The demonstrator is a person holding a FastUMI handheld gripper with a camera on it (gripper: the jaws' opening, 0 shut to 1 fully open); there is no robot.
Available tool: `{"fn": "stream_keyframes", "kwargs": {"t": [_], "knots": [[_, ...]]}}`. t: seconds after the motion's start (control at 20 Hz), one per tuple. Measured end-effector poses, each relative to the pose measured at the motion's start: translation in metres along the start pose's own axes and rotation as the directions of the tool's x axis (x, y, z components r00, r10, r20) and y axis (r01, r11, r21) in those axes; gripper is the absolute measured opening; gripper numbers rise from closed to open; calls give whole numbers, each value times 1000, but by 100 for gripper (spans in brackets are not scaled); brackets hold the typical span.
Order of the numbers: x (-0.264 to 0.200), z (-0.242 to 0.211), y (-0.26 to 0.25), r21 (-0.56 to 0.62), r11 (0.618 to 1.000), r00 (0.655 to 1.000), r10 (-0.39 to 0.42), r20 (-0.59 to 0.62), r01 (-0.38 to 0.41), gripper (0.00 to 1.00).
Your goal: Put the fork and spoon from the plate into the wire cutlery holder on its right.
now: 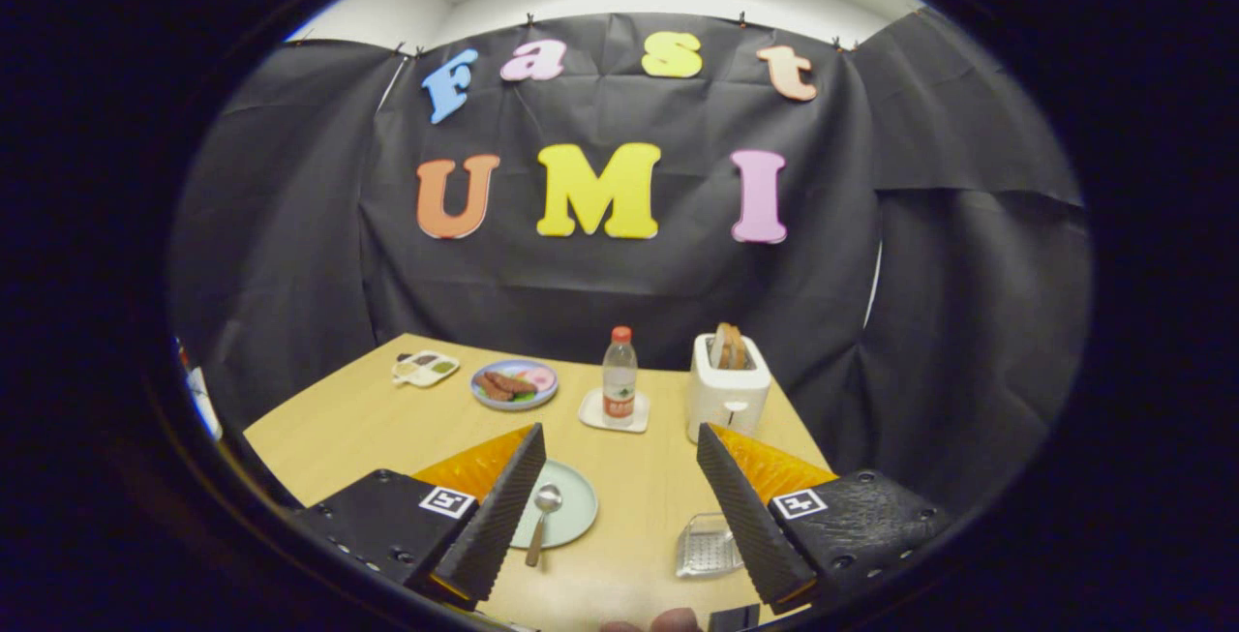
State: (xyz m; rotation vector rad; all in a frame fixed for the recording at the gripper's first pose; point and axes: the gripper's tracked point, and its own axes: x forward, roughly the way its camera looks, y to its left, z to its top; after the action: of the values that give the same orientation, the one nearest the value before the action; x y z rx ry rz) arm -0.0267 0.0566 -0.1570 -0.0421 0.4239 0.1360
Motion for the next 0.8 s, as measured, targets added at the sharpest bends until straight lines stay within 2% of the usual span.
{"fn": "stream_keyframes", "kwargs": {"t": [0.25,0.5,0.8], "knots": [[47,-74,46,-42,996,977,67,-202,-77,95],[94,-135,66,-90,991,928,57,-368,-97,96],[139,-173,82,-112,990,888,29,-458,-91,96]]}}
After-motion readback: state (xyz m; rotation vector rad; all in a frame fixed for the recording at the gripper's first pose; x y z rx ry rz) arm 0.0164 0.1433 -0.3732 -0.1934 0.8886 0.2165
